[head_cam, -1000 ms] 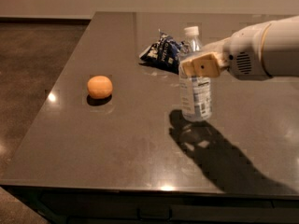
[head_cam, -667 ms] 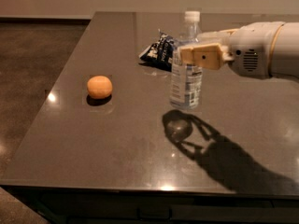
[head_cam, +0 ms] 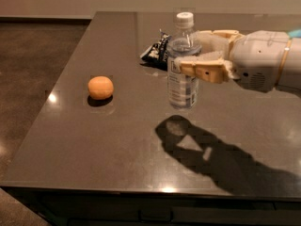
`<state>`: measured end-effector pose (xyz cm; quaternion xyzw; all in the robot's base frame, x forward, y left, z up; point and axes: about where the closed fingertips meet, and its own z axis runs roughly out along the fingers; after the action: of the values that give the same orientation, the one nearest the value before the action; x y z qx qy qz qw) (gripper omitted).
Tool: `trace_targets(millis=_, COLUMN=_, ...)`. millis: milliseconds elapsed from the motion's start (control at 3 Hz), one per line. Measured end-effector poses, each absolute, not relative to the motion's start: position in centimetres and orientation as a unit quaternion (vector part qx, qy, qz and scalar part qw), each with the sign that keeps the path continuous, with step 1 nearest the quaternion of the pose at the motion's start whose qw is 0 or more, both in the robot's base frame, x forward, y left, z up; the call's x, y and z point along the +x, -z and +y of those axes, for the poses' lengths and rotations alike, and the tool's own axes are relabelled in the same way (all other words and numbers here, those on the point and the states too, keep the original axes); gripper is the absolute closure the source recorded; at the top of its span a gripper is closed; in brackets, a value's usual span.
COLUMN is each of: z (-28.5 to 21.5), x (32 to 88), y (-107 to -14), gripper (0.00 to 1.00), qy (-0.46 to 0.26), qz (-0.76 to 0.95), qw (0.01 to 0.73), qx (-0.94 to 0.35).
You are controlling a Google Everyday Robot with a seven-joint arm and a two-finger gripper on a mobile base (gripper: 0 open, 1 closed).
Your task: Place blue plastic bottle upright
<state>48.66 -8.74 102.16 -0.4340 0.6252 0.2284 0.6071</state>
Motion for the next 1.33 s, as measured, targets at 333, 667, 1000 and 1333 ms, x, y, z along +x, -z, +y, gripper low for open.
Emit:
trace_targets(millis=333, z=-8.5, x=48.0, y=-101.2, gripper=1.0, qy=-0.155, qz=0.576, qw=0.619, qx=-0.511)
trace_targets(millis=667, z=-9.5, x=48.1, y=-100.2, gripper=1.0, qy=-0.128, qz=0.545, qw=0.636, qx=-0.531)
trace_targets(millis=1000, z=-11.3, x=48.5, y=-98.9, gripper=1.0, qy=-0.126, qz=0.541, qw=0.655, qx=-0.512)
trace_targets(millis=1333, z=-12.3, x=48.8, y=-98.3, gripper=1.0, qy=-0.136, qz=0.553, qw=0.661, qx=-0.49)
